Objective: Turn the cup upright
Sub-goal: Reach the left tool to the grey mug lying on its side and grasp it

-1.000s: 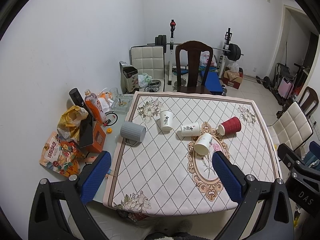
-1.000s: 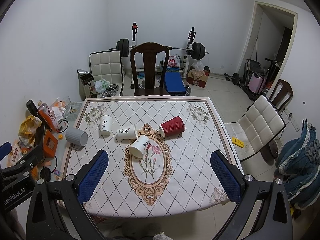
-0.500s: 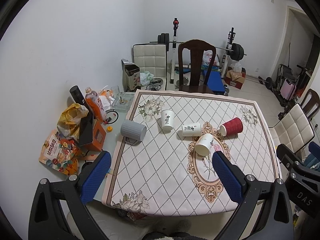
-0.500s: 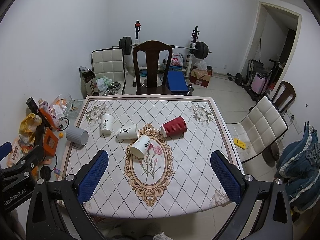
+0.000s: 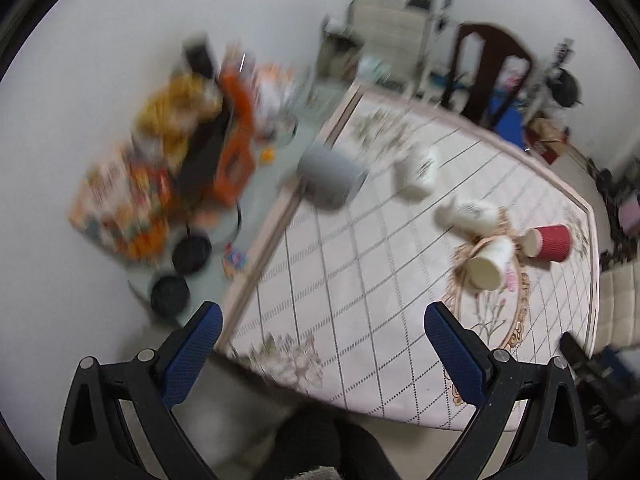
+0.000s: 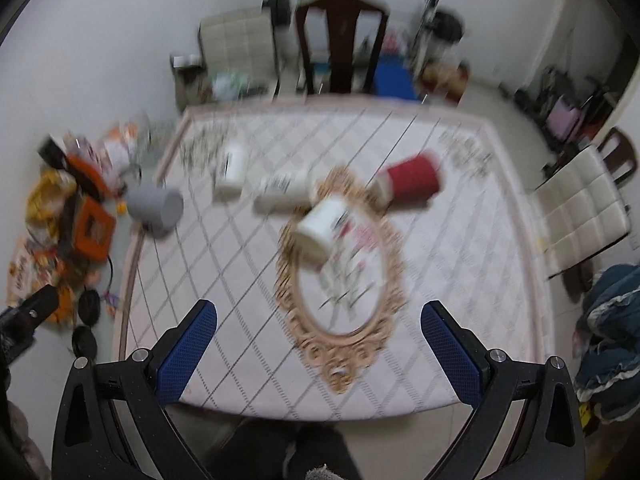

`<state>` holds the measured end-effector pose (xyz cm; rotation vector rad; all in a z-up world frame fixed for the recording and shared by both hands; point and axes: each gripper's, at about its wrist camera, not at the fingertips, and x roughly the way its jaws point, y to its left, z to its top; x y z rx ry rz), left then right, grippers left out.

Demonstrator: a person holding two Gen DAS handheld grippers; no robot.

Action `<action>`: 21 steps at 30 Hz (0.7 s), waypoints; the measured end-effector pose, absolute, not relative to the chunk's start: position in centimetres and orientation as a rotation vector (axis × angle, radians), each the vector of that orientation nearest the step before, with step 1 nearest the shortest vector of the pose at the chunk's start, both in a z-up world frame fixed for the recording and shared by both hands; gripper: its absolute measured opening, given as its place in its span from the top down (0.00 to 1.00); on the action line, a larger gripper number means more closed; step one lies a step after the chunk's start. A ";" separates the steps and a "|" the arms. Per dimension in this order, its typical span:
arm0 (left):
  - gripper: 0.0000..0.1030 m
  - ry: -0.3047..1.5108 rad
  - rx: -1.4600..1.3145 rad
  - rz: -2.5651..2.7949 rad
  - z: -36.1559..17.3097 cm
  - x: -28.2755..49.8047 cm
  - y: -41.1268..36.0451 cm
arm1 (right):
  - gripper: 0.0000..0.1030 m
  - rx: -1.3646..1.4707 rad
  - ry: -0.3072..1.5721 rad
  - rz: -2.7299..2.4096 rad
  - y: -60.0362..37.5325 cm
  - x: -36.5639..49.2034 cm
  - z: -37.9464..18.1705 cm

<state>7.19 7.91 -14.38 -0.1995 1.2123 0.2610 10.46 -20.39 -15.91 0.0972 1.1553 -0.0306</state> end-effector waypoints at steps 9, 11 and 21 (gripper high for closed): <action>0.00 1.416 -0.587 0.308 -25.3 16.2 14.5 | 0.15 0.104 1.394 -0.040 -13.6 19.8 -28.9; 0.02 1.432 -0.677 0.302 -27.0 19.0 15.7 | 0.15 0.085 1.417 -0.076 -12.5 22.2 -30.6; 0.09 1.426 -0.996 0.292 -33.8 29.9 19.1 | 0.15 0.054 1.474 -0.191 -9.8 31.4 -35.1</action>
